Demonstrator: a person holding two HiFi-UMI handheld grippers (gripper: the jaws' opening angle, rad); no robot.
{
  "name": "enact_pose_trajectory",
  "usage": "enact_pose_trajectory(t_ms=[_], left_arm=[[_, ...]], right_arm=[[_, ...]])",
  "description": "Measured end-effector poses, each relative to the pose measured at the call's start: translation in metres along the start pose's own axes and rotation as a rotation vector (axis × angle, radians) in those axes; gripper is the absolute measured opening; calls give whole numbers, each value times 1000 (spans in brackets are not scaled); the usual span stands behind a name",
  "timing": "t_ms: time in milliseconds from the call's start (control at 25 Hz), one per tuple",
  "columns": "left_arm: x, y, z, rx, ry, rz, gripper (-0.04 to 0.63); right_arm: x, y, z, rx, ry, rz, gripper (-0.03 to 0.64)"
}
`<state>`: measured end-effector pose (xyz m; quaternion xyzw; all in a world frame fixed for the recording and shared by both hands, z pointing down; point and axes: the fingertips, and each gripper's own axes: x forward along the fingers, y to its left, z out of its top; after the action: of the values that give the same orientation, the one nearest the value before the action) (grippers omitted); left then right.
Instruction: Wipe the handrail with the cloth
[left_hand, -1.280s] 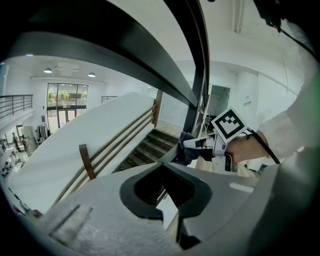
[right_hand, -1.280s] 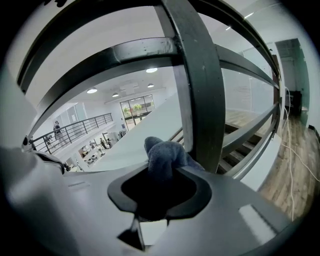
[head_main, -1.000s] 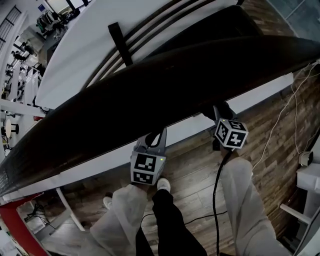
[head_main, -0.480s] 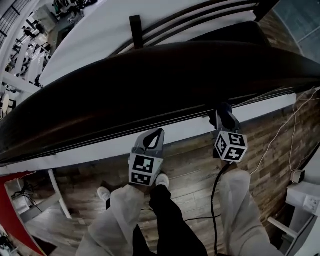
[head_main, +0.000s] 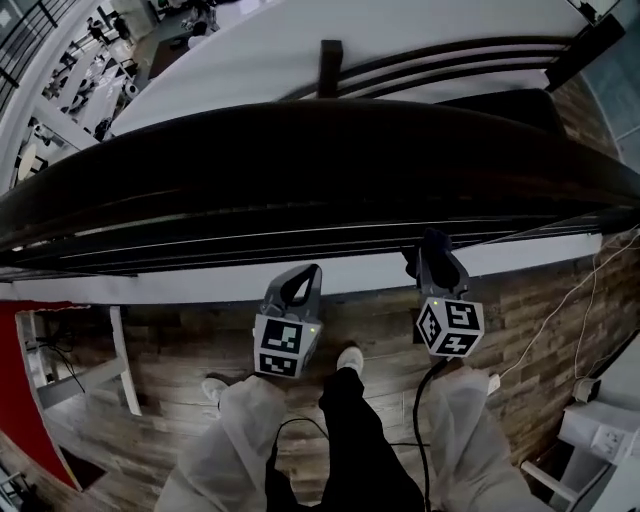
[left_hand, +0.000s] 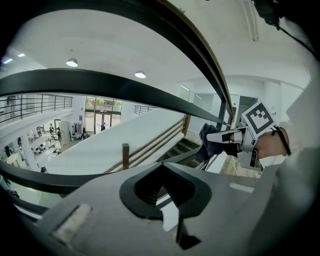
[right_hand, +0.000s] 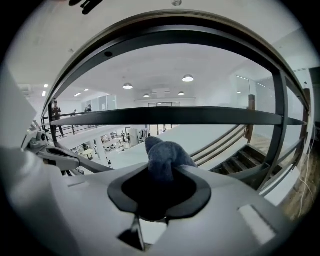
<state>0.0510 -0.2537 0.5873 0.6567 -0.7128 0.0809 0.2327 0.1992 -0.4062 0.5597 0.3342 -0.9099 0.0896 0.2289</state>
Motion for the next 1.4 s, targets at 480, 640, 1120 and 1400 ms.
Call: enact_pose_trajectory(t_ms=[480,640,1120,1400], left_arm=[[-212,196,-65,-44,-36,210,-2],[-276,260,-93,-84,-35,305,-2],[-399,395,-163,-220,-44,491,-2],[-438,446,-195,-213,-70,570,-2]], right_arm=[[12,303,-4,-105,-1,239,89],[18,395,-17,-136,18,324,89],[49,631,-51,-203,100,573,89],[66,723,-78,-253,145,677,89]])
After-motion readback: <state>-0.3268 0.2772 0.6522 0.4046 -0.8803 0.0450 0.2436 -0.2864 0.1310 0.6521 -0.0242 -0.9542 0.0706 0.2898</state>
